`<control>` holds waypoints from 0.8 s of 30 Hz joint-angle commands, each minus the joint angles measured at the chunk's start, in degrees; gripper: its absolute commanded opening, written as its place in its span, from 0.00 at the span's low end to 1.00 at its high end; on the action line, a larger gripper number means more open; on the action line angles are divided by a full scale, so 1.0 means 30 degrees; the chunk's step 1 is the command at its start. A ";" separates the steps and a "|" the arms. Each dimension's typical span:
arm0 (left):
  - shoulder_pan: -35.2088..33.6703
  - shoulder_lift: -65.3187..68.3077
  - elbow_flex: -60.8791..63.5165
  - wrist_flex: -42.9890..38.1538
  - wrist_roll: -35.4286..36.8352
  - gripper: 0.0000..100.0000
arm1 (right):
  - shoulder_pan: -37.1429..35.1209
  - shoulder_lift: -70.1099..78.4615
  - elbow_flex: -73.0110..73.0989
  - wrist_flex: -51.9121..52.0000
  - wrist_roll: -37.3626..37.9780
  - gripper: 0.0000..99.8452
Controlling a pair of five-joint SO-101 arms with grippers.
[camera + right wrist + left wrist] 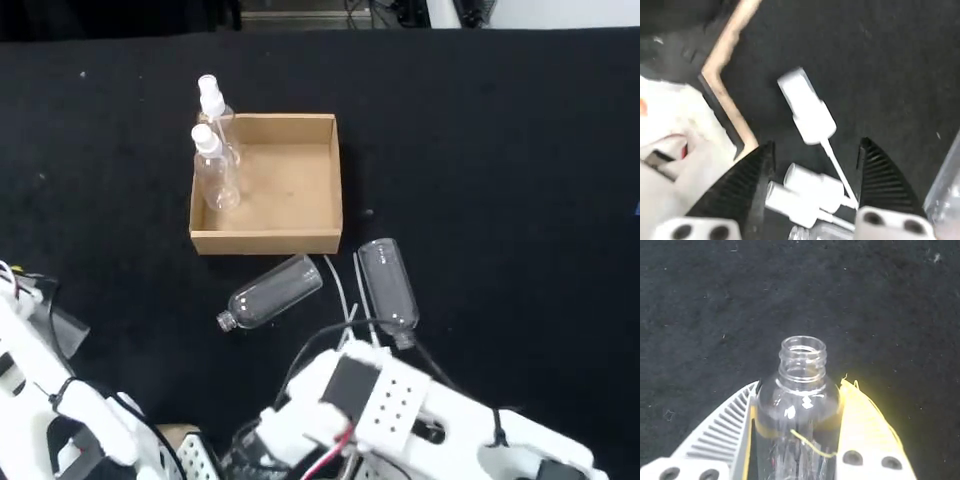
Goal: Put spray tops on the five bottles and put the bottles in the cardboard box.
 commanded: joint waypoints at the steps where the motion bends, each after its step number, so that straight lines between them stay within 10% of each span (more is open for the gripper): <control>1: -0.0190 -0.0527 -0.0190 -0.0205 0.0088 0.06 | -0.1524 -0.0337 0.1128 -0.1934 -0.0938 0.24; 15: -0.0190 -0.0527 -0.0190 -0.0176 0.0088 0.06 | -0.0674 -0.0366 0.5114 -0.6652 -0.0908 0.23; 24: -0.0190 -0.0527 -0.0190 -0.0176 0.0088 0.06 | 0.2110 -0.0425 0.3883 -0.6974 -0.1348 0.03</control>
